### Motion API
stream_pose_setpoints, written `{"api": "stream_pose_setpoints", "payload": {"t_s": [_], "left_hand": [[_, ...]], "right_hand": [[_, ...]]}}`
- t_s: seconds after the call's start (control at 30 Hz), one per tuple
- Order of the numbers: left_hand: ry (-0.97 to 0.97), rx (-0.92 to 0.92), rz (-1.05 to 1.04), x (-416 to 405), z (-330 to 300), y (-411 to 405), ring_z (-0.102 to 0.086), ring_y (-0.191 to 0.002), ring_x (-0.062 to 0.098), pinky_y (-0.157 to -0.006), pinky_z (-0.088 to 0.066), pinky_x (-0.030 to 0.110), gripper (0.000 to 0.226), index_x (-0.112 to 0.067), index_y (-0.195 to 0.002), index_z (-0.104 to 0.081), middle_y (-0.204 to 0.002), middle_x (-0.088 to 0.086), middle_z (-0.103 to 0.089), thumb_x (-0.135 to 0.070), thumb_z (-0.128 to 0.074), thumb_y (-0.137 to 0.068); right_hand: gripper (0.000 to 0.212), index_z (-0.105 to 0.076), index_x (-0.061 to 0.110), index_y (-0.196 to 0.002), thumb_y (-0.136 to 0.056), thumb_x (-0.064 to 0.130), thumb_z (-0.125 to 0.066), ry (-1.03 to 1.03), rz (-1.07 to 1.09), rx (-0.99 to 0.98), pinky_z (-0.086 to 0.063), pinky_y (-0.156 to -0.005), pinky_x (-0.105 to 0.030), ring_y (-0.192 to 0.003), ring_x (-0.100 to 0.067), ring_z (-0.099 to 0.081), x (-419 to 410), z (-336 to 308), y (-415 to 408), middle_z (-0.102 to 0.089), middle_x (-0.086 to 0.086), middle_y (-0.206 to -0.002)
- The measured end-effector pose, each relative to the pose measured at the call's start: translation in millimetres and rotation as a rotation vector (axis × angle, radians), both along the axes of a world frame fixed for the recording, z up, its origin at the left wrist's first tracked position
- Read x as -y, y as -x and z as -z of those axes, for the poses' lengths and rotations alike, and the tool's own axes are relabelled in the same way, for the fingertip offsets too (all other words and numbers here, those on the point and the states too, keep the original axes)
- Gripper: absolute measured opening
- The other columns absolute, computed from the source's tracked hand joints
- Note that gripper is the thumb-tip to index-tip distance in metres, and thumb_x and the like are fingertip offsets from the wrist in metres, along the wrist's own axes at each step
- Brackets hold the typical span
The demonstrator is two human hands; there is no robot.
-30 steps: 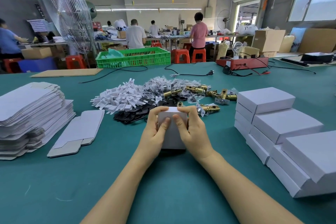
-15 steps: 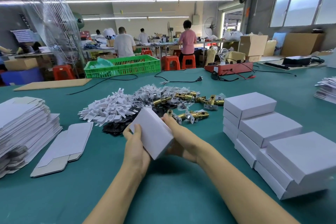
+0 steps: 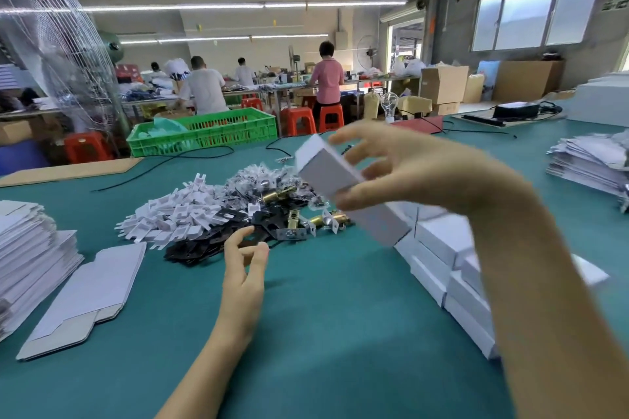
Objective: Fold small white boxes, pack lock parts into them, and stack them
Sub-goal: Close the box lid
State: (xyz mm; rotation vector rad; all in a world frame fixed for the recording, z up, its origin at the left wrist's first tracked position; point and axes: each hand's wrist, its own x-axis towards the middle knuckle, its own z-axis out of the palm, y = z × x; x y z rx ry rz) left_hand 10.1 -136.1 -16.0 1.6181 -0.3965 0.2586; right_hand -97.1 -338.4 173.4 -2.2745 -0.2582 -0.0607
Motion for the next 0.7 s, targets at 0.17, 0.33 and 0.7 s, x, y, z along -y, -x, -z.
{"api": "stream_pose_setpoints", "payload": {"t_s": [0.17, 0.33, 0.7], "left_hand": [[-0.006, -0.103, 0.024, 0, -2, -2, -0.055, -0.095, 0.013, -0.086, -0.042, 0.033, 0.028, -0.033, -0.125, -0.038, -0.109, 0.018, -0.060, -0.025, -0.049, -0.101], [0.019, -0.145, 0.036, 0, -4, -2, -0.056, -0.097, 0.019, -0.088, -0.044, 0.038, 0.031, -0.034, -0.125, -0.036, -0.104, 0.015, -0.061, -0.026, -0.052, -0.100], [0.021, -0.194, 0.031, -1, -4, -2, -0.060, -0.098, 0.012, -0.094, -0.044, 0.044, 0.036, -0.026, -0.131, -0.037, -0.090, 0.002, -0.067, -0.031, -0.053, -0.099]], "right_hand": [[0.082, -0.040, 0.035, -0.138, -0.069, 0.032, -0.083, 0.613, 0.194, -0.110, -0.038, -0.097, -0.037, -0.116, -0.018, -0.046, 36, -33, 3, -0.049, 0.010, -0.129], [0.082, -0.035, 0.032, -0.142, -0.074, 0.024, -0.081, 0.966, 0.312, -0.384, -0.037, -0.096, -0.039, -0.120, -0.023, -0.043, 59, -14, -2, -0.043, 0.002, -0.141], [0.087, -0.029, 0.045, -0.139, -0.074, 0.019, -0.081, 1.058, 0.268, -0.458, -0.037, -0.084, -0.033, -0.117, -0.019, -0.043, 76, 1, 7, -0.039, 0.015, -0.137]]}}
